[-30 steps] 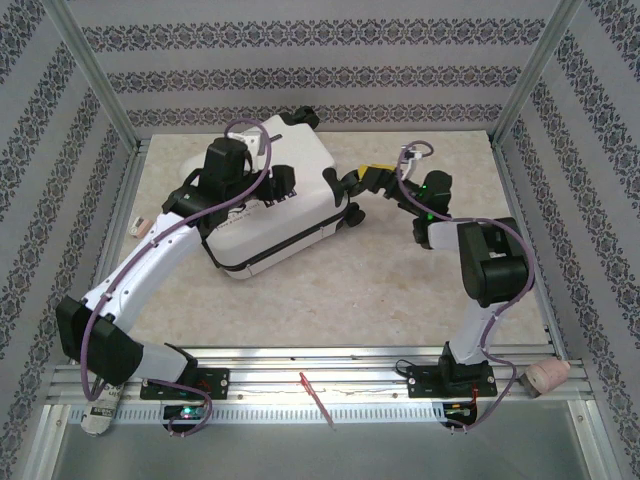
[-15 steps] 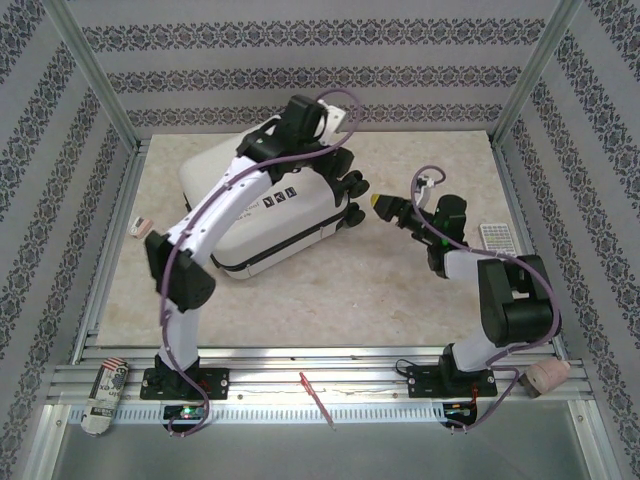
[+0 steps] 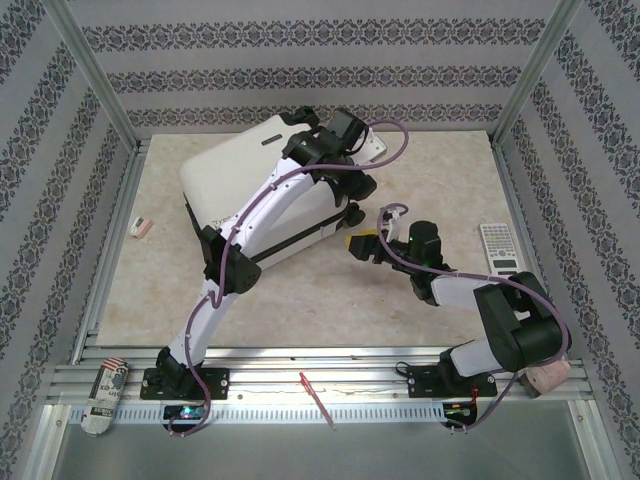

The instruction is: Pack the luggage

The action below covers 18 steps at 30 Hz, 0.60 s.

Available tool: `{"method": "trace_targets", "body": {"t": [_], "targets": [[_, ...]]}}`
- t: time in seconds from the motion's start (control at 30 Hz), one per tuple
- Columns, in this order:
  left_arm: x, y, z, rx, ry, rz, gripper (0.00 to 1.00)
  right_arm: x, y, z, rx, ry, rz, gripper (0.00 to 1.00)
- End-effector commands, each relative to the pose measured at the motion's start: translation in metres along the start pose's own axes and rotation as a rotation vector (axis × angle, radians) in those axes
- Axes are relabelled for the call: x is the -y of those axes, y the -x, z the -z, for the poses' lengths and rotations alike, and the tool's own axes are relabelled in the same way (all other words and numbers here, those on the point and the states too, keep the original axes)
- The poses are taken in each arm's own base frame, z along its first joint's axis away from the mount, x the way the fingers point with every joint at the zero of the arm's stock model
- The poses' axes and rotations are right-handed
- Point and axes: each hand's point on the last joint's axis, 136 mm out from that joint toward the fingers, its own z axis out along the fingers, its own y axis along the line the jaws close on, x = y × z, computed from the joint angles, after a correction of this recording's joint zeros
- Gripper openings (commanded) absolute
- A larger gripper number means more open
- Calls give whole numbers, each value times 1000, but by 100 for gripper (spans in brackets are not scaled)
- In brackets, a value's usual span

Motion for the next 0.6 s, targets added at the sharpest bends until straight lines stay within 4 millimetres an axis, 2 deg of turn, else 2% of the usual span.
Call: {"method": "trace_targets", "body": {"t": [0.0, 0.13, 0.4, 0.57], "targets": [[7, -7, -7, -33, -1, -54, 76, -7, -5, -6, -6, 18, 52, 66], [5, -15, -20, -70, 27, -68, 76, -13, -13, -12, -27, 26, 74, 65], [14, -22, -34, -99, 4, -102, 71, -18, -21, -15, -46, 22, 111, 62], [13, -30, -40, -128, 16, -120, 57, -19, -23, -16, -52, 20, 127, 61]]}}
